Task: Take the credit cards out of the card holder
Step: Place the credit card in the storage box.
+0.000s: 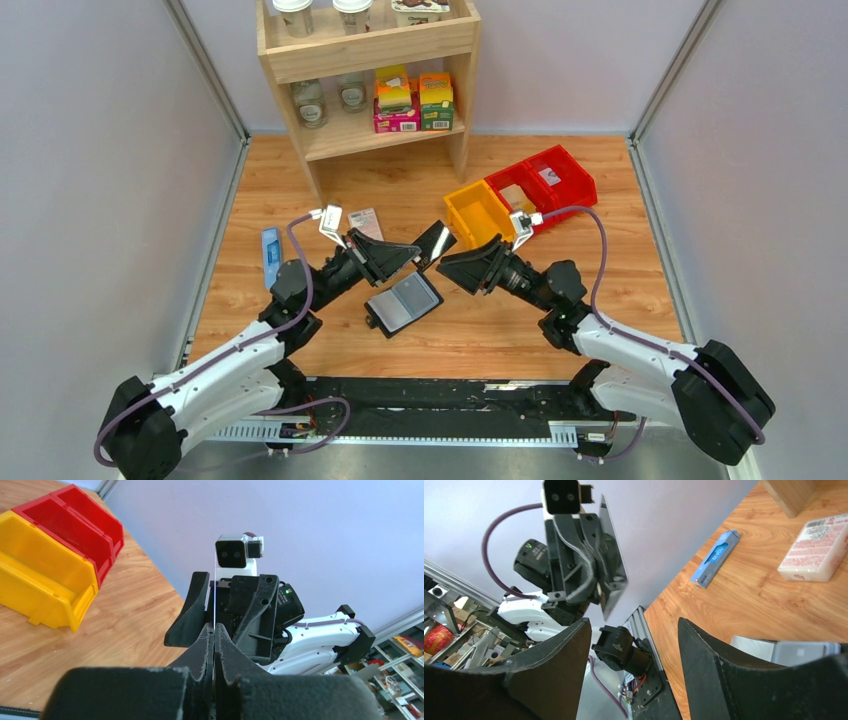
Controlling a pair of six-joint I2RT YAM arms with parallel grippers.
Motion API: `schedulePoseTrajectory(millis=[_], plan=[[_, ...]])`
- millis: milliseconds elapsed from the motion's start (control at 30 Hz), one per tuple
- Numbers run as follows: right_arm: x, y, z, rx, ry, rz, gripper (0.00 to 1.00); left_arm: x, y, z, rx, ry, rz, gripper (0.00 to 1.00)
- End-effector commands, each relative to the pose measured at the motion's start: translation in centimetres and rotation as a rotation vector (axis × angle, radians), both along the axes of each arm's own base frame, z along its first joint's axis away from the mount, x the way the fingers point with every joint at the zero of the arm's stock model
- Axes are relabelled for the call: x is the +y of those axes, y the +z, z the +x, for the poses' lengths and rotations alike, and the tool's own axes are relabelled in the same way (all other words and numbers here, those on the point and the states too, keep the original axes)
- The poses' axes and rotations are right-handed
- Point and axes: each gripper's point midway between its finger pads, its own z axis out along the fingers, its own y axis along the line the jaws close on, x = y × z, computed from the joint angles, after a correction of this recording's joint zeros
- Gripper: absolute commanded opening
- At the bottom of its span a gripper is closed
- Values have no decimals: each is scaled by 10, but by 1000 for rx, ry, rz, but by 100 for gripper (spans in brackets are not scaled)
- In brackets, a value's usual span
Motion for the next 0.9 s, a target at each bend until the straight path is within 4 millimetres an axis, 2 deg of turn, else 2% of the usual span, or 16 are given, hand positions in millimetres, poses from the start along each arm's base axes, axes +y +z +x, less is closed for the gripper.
schedulePoseTrajectory(millis=[0,133,267,333,467,500,533,567,600,633,667,700,733,800,867], plan=[[0,56,-2,-117,7,146,65,-3,6,-1,-4,-4,-55,0],[0,63,-2,-134,8,157,59,-5,0,3,19,6,-58,0],[0,60,5,-117,-26,150,51,-7,-1,2,28,-5,-65,0],[-1,56,8,-107,-42,144,37,-7,-2,2,31,-6,-66,0],[-4,48,13,-83,-72,125,0,-3,-9,6,61,28,-61,0],[-4,46,15,-74,-85,115,0,-1,-17,10,86,50,-40,5],[-6,44,17,-70,-102,101,0,1,-14,9,81,61,-37,9],[-8,41,19,-65,-118,84,0,3,-26,13,106,87,8,21],[-11,37,23,-60,-142,62,0,8,-17,13,69,110,22,27],[-14,34,27,-50,-173,40,0,13,-28,14,106,141,80,38],[-19,32,31,-46,-202,20,0,18,-23,17,78,173,117,42],[-26,30,36,-44,-241,-6,0,28,-35,19,116,222,190,51],[-31,28,42,-29,-275,-29,0,34,-30,20,98,250,225,57],[-46,13,60,36,-372,-111,0,59,-55,18,173,331,382,65],[-63,-6,76,107,-454,-199,0,82,-55,14,188,405,471,71]])
